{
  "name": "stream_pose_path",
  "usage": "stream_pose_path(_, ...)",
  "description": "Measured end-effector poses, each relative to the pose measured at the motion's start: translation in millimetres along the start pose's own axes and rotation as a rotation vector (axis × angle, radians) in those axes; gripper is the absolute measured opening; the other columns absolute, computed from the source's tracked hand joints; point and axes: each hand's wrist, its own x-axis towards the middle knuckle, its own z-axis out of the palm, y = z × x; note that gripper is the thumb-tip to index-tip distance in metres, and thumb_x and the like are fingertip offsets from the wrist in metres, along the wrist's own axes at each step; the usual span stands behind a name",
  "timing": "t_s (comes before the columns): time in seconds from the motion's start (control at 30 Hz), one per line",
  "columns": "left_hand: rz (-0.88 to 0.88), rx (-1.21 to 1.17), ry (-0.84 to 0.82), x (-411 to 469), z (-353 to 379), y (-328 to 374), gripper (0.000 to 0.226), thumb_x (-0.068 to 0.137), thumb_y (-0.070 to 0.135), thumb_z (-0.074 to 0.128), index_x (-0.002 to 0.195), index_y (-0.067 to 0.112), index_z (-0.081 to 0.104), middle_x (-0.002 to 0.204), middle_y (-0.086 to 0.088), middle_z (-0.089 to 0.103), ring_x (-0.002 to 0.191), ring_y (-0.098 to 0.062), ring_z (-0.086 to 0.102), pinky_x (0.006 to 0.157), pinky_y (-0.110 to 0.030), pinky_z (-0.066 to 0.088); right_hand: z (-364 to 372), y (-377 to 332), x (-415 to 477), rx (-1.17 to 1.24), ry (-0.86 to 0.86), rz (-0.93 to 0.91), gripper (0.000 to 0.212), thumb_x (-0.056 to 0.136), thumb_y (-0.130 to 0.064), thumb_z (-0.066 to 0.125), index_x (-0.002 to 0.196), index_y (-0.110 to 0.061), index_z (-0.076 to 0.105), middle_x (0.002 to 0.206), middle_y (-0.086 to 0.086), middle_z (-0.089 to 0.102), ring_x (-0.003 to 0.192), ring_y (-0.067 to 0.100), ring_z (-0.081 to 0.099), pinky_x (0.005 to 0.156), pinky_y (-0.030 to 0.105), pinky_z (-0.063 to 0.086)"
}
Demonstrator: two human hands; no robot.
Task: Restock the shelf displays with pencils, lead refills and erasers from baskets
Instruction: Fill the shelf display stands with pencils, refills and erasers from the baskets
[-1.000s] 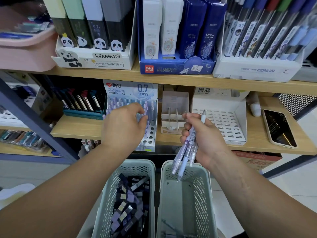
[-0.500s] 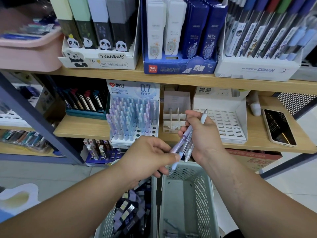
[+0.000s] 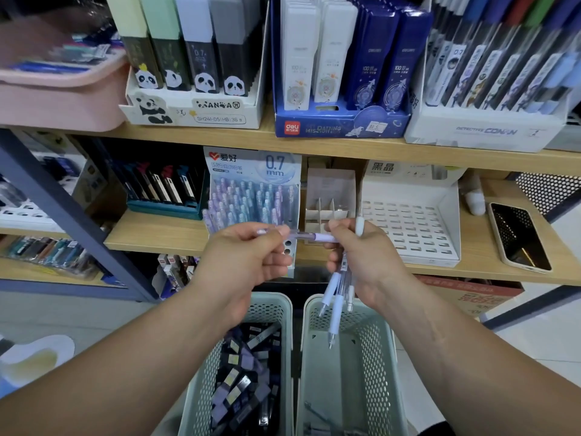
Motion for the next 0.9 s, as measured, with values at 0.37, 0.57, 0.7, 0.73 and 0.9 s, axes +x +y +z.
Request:
stream_pose_path(0.37, 0.191, -0.128, 0.192, 11.5, -20.2, 3.0, 0.015, 0.093, 0.019, 0.070, 0.091, 0.003, 0.070, 0.080, -0.009, 0.072, 0.077, -0.022, 0.072, 0.067, -0.027, 0.058, 18.7, 7.8, -10.7, -0.223, -0.219, -0.094, 0.007, 0.098, -0.011, 0.064, 0.099, -0.005, 0.068, 0.072, 0.005, 0.068, 0.043, 0.013, 0.045, 0.042, 0.026, 0.041)
stream_pose_path(0.57, 0.495, 0.328, 0.220, 12.2, -29.9, 16.0, 0.018, 0.097, 0.016, 0.063, 0.083, 0.010, 0.073, 0.074, -0.004, 0.074, 0.071, -0.018, 0.073, 0.067, -0.035, 0.061, 4.7, 8.5, -4.5, -0.234, -0.052, -0.068, 0.007, 0.099, -0.012, 0.063, 0.094, -0.011, 0.069, 0.078, 0.010, 0.065, 0.044, 0.012, 0.047, 0.043, 0.026, 0.043)
stream_pose_path(0.7, 0.623, 0.679, 0.191, 16.0, -31.3, 2.3, 0.021, 0.094, 0.021, 0.066, 0.074, 0.016, 0.070, 0.066, -0.005, 0.069, 0.066, -0.028, 0.065, 0.059, -0.039, 0.053, -3.9, 6.2, -1.1, -0.216, -0.001, -0.097, 0.007, 0.098, -0.013, 0.064, 0.093, -0.011, 0.069, 0.072, 0.007, 0.061, 0.045, 0.011, 0.047, 0.042, 0.025, 0.043)
stream_pose_path(0.73, 0.632, 0.718, 0.186, 17.9, -29.8, -2.2, 0.023, 0.094, 0.021, 0.065, 0.072, 0.016, 0.069, 0.063, -0.004, 0.067, 0.063, -0.026, 0.062, 0.056, -0.035, 0.048, -5.0, 6.1, -0.3, -0.205, 0.006, -0.105, 0.007, 0.098, -0.013, 0.064, 0.092, -0.011, 0.068, 0.069, 0.006, 0.058, 0.045, 0.012, 0.046, 0.042, 0.025, 0.043)
stream_pose_path(0.9, 0.589, 0.715, 0.187, 27.8, -19.7, -12.0, 0.031, 0.093, 0.019, 0.065, 0.063, 0.013, 0.061, 0.049, 0.006, 0.055, 0.045, -0.009, 0.042, 0.048, -0.023, 0.034, -9.4, 4.2, 2.9, -0.115, 0.030, -0.118, 0.007, 0.098, -0.013, 0.064, 0.098, -0.009, 0.069, 0.064, 0.002, 0.051, 0.046, 0.013, 0.043, 0.043, 0.026, 0.042)
